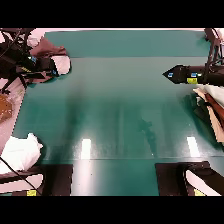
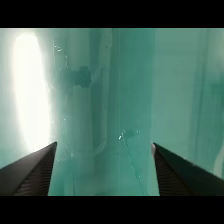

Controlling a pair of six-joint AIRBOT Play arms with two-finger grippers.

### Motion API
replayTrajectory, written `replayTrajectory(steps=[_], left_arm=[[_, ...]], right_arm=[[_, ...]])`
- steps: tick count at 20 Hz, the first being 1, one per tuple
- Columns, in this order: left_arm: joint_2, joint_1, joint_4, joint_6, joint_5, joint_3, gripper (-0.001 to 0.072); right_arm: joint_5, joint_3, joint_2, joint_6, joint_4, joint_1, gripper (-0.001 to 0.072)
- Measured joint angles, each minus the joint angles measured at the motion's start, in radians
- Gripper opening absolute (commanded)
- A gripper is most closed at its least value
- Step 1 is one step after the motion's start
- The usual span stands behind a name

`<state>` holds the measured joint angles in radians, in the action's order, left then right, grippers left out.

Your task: Fold the shirts.

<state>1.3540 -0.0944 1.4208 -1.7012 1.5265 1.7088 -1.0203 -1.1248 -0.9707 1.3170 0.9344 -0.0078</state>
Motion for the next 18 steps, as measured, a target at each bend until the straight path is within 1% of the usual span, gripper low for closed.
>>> replayTrajectory(steps=[6,18], left_arm=[[0.0,0.0,0.0,0.0,0.0,0.0,0.0676],[0.0,0.0,0.0,0.0,-0.014,0.0,0.0676]], right_arm=[[-0.002,0.0,0.0,0.0,0.0,0.0,0.019],[-0.068,0.0,0.0,0.0,0.0,0.0,0.019]])
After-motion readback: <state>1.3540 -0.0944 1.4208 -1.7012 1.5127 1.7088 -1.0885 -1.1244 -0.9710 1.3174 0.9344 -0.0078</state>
